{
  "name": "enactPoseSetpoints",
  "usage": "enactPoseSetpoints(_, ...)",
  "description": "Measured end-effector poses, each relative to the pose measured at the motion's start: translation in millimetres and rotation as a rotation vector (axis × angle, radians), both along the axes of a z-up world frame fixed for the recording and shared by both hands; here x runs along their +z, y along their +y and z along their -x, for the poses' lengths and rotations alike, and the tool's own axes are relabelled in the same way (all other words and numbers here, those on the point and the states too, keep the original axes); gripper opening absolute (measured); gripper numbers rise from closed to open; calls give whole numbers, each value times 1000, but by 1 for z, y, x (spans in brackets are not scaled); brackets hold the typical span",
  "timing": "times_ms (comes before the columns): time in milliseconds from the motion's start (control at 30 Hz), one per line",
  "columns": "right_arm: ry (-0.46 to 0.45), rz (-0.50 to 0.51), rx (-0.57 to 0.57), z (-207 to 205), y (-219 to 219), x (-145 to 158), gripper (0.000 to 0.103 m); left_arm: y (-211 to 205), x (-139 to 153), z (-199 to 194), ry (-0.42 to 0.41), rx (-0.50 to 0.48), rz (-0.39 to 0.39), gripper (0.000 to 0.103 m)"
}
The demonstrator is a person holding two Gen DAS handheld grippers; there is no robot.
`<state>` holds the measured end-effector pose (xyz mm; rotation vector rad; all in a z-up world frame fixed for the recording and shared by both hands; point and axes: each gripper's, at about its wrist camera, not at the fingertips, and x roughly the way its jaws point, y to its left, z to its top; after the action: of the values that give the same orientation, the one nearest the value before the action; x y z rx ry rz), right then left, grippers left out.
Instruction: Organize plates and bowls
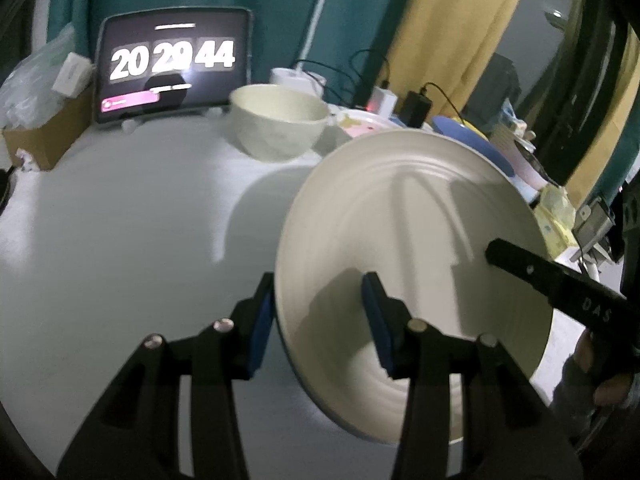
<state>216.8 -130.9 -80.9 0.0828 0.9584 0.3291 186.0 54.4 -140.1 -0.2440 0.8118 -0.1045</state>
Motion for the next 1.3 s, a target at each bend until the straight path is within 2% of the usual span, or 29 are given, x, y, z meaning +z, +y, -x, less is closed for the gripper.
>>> enactPoseSetpoints(700, 59, -9, 81, -25, 72, -23, 43, 66, -19, -8, 36, 103, -1, 44)
enactPoseSetpoints(1300, 128, -11, 132, -50, 110, -48, 43, 95, -37, -20, 82, 161, -34, 44)
